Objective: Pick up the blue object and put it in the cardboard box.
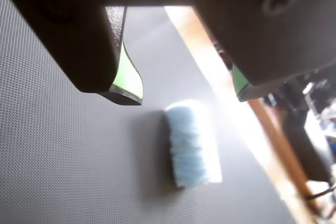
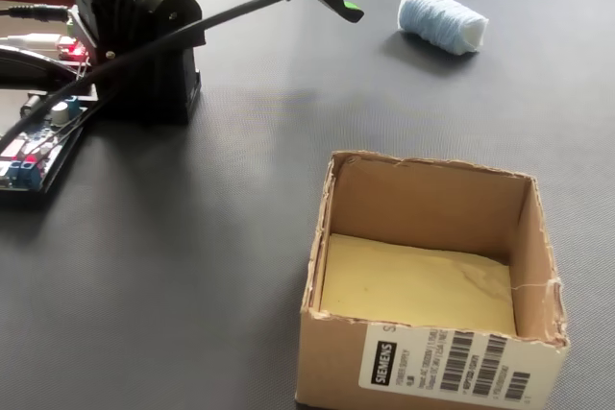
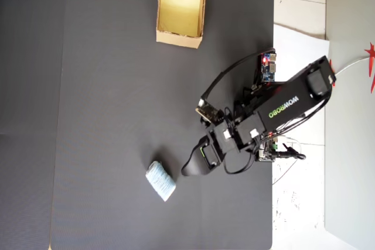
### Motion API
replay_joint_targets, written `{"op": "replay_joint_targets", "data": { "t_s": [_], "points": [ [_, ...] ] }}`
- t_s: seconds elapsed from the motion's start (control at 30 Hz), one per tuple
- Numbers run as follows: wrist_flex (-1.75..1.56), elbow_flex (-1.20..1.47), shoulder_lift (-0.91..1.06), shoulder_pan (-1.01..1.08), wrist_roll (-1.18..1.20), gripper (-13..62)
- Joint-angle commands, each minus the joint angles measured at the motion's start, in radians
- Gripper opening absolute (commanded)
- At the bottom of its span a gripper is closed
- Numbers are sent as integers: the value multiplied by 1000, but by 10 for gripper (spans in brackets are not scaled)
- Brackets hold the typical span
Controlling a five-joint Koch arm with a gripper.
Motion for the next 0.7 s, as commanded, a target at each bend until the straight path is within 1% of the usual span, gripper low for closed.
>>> {"op": "replay_joint_targets", "data": {
  "t_s": [0.0, 0.17, 0.3, 0.5, 0.67],
  "points": [
    [0, -118, -28, -18, 0, 334],
    [64, -281, -178, -20, -17, 333],
    [144, -446, -353, -17, -17, 333],
    [166, -574, -503, -17, -17, 333],
    [173, -627, -574, -15, -17, 334]
  ]
}}
